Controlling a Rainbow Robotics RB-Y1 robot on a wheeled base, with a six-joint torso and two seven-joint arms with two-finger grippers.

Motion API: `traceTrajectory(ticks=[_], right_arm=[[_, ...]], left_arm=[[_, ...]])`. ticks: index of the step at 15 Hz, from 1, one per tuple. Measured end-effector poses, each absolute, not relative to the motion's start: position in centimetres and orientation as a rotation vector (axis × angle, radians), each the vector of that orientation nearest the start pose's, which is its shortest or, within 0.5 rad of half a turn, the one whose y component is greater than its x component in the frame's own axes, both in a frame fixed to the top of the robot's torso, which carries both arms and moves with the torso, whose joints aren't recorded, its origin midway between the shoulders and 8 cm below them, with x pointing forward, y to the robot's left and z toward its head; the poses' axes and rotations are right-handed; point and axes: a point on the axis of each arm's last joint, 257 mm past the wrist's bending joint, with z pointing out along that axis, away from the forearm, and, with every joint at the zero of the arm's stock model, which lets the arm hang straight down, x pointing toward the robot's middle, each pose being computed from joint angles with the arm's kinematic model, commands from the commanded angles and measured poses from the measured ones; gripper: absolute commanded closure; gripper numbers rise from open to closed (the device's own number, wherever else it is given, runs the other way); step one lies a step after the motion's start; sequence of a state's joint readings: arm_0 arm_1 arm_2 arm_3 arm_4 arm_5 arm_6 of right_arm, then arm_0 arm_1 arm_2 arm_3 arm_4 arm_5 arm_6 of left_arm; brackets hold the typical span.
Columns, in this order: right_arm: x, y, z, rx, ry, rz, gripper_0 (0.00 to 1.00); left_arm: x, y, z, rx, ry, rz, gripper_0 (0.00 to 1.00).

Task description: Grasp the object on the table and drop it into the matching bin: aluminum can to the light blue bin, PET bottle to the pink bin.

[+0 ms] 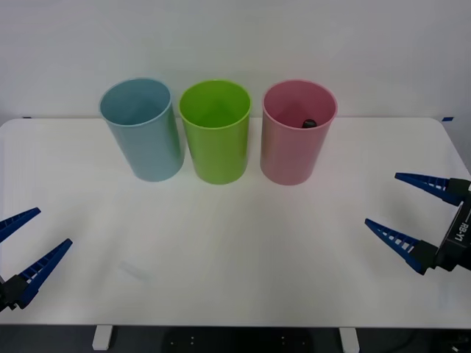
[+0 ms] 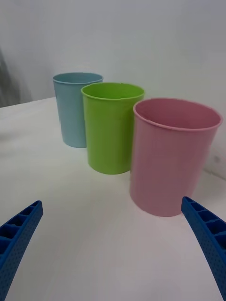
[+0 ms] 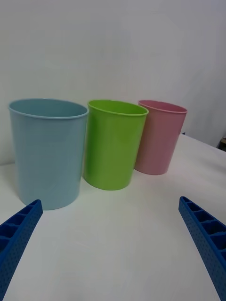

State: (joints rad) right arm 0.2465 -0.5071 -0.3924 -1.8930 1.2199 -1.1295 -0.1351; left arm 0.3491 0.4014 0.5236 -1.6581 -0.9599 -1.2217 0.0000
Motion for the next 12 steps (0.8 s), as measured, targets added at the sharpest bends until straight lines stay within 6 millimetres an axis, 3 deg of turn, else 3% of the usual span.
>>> traceTrajectory(ticks=[7,12], right_arm=[[34.7,-27.6,-16.5,-0.702,1.546,0.528,0.00],[33.8,-27.8,-17.0,-0.671,1.559,0.553,0.00]], left_arm=[[34.2,33.0,-16.9,0.465,1.441,-0.567,0.00],[34.2,33.0,-16.9,0.465,1.441,-0.567,0.00]])
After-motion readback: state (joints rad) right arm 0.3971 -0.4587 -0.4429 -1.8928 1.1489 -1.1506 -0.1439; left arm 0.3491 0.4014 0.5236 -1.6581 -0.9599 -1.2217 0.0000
